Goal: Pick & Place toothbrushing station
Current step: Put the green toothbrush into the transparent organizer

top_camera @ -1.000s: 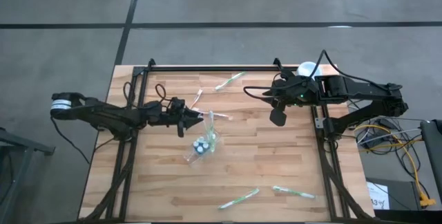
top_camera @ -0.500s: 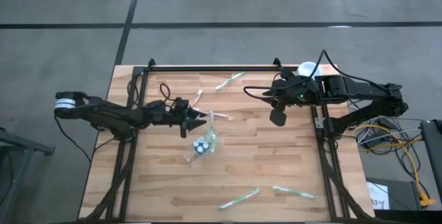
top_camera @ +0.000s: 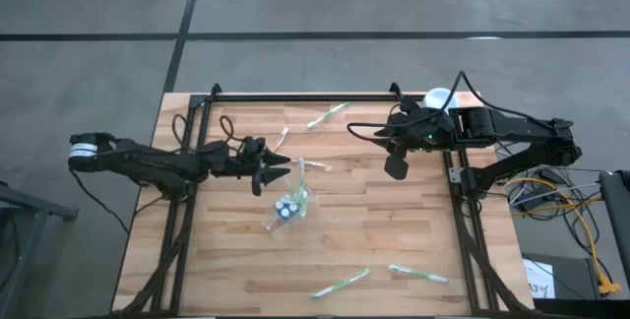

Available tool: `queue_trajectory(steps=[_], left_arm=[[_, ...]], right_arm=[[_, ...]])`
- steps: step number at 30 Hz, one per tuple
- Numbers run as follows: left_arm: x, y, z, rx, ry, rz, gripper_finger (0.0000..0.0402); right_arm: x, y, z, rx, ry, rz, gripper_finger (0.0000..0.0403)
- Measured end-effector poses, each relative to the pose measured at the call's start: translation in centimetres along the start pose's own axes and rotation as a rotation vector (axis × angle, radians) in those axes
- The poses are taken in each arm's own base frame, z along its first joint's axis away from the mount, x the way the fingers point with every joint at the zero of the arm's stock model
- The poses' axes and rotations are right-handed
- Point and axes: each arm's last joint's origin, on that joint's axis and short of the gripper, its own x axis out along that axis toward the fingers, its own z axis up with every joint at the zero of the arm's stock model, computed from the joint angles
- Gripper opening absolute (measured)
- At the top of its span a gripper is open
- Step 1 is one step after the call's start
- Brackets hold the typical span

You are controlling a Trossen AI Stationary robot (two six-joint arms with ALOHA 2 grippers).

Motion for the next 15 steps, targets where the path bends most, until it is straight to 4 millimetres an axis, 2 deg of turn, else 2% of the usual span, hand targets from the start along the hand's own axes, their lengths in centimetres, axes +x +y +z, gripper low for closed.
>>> queue_trajectory(steps=[9,15], left_arm=[[-1.2,-0.5,1.3,-0.052,0.059,0.127,0.0204],[-1.1,-1.7,4.4,-0.021,0.202,0.256,0.0204]], right_arm=[[0.0,0.0,0.0,0.000,0.000,0.000,0.0082],[0.0,0.0,0.0,0.000,0.000,0.000,0.0082]])
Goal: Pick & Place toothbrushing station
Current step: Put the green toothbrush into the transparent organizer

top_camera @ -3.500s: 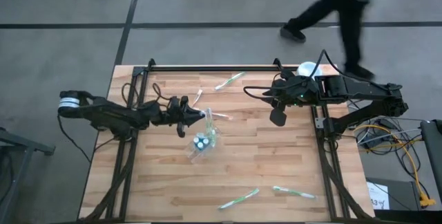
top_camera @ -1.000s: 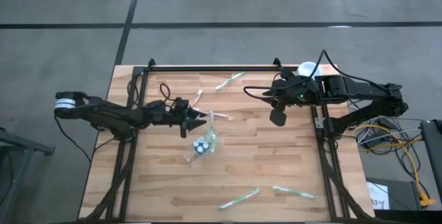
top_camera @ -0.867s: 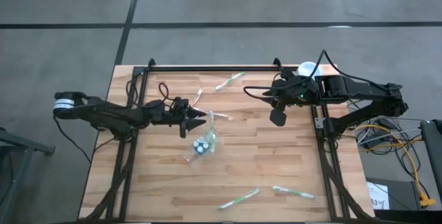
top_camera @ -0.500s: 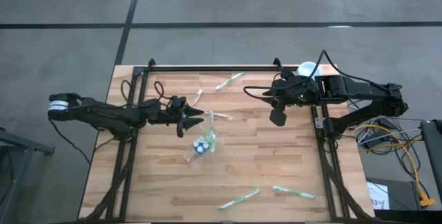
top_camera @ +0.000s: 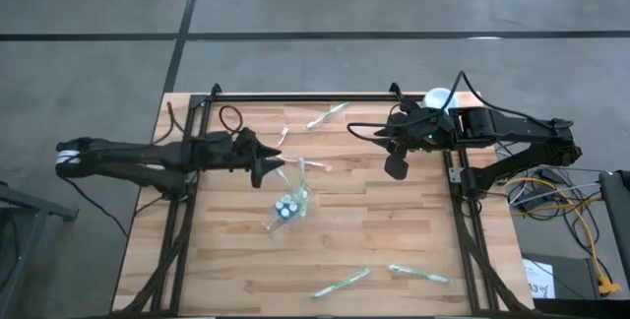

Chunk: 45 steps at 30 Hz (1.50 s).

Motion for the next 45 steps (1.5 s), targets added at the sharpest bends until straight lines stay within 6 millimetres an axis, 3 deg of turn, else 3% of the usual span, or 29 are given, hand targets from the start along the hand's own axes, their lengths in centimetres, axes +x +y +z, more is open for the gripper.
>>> queue_trajectory(steps=[5,8,19,37,45], left_arm=[[-1.0,-1.2,3.2,0.078,0.068,0.141,0.0204],[-1.4,-1.5,4.2,0.137,0.074,0.187,0.0204],[-2.1,-0.4,4.1,-0.005,0.099,0.247,0.0204],[-2.7,-0.4,4.5,0.090,0.087,0.243,0.0204],[-2.4,1.8,5.3,0.018,0.115,0.223,0.0204]], right_arm=[[0.0,0.0,0.0,0.000,0.000,0.000,0.0082],[0.0,0.0,0.0,0.000,0.000,0.001,0.0082],[0.0,0.0,0.0,0.000,0.000,0.000,0.0082],[0.0,0.0,0.0,-0.001,0.000,0.001,0.0082],[0.0,0.0,0.0,0.000,0.000,0.001,0.0082]])
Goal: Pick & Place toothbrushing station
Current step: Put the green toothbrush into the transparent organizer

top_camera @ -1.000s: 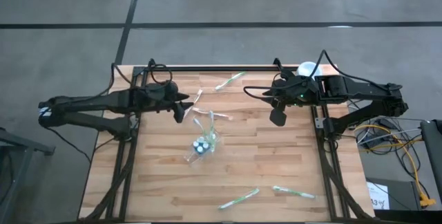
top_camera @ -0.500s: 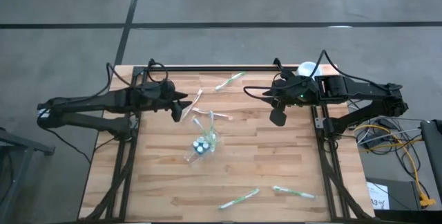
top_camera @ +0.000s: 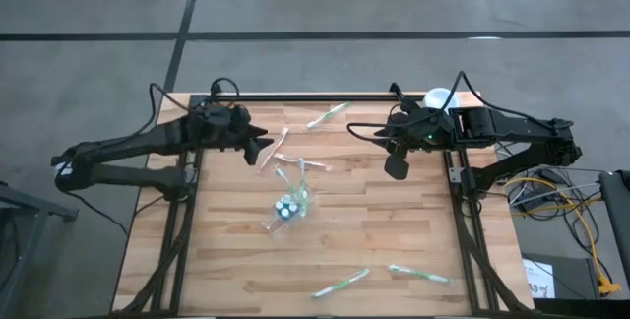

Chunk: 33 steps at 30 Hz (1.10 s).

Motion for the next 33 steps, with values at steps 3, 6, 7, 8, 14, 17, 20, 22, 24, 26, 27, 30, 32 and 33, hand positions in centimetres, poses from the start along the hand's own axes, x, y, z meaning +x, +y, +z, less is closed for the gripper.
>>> queue_trajectory(steps=[3,6,7,8,14,17,20,22,24,26,27,30,32,33], left_arm=[[0.7,1.1,0.4,-0.037,0.031,-0.047,0.0204],[1.5,2.0,1.1,-0.055,0.023,-0.112,0.0204],[1.8,2.2,1.4,-0.046,0.008,-0.133,0.0204],[2.1,2.4,1.7,-0.032,-0.009,-0.151,0.0204],[4.5,3.7,2.5,0.006,-0.058,-0.139,0.0204],[6.1,4.8,2.4,-0.010,-0.054,-0.077,0.0204],[7.7,6.0,2.3,-0.030,-0.055,-0.046,0.0204],[8.7,6.8,2.3,-0.059,-0.050,-0.028,0.0204],[9.7,7.3,2.6,-0.080,-0.038,-0.011,0.0204],[10.5,7.6,3.5,-0.080,-0.031,0.000,0.0204],[10.8,7.7,4.0,-0.073,-0.020,0.007,0.0204],[12.0,7.7,5.7,-0.027,0.044,0.026,0.0204],[12.8,7.7,6.7,-0.003,0.097,0.049,0.0204],[13.2,7.8,7.1,0.004,0.132,0.064,0.0204]], right_arm=[[0.0,0.0,0.0,0.000,0.000,0.000,0.0082],[0.0,0.0,0.0,0.000,0.000,0.000,0.0082],[0.0,0.0,0.0,0.000,0.000,0.000,0.0082],[0.0,0.0,0.0,0.000,0.000,0.000,0.0082],[0.0,0.0,0.0,0.000,0.000,0.000,0.0082],[0.0,0.0,0.0,0.000,0.000,-0.001,0.0082],[0.0,0.0,0.0,0.001,0.000,-0.001,0.0082],[0.0,0.0,0.0,0.001,0.000,0.000,0.0082],[0.0,0.0,0.0,0.000,0.001,-0.001,0.0082],[0.0,0.0,0.0,0.000,0.000,-0.001,0.0082],[0.0,0.0,0.0,0.000,0.000,-0.001,0.0082],[0.0,0.0,0.0,0.000,0.000,-0.001,0.0082],[0.0,0.0,0.0,0.000,0.000,-0.001,0.0082],[0.0,0.0,0.0,0.000,0.000,0.000,0.0082]])
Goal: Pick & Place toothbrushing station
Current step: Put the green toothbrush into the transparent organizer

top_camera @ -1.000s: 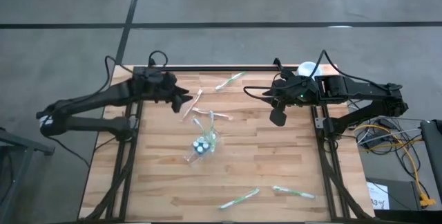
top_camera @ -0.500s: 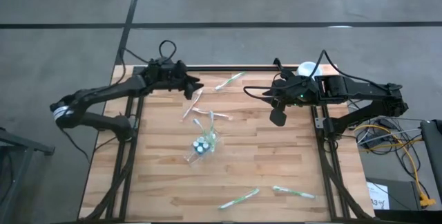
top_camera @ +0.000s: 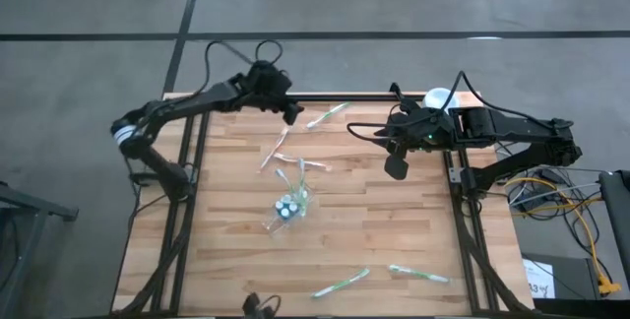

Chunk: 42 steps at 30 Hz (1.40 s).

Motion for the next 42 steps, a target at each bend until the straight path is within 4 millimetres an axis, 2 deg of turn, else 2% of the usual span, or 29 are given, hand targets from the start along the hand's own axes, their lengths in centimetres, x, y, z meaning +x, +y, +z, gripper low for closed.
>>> queue_trajectory(steps=[6,14,20,31,42], left_arm=[[3.5,0.9,1.4,0.018,0.189,0.049,0.0204],[6.7,1.6,1.5,0.020,0.329,0.026,0.0204],[7.5,2.2,0.3,0.007,0.377,0.035,0.0204],[8.7,2.9,-2.1,0.020,0.345,0.019,0.0204],[9.8,3.3,-3.9,0.034,0.222,-0.068,0.0204]], right_arm=[[0.0,0.0,0.0,-0.001,0.000,0.000,0.0082],[0.0,0.0,0.0,0.000,0.000,0.000,0.0082],[0.0,0.0,0.0,-0.001,0.000,0.001,0.0082],[0.0,0.0,0.0,-0.001,0.000,0.001,0.0082],[0.0,0.0,0.0,-0.001,0.000,0.001,0.0082]])
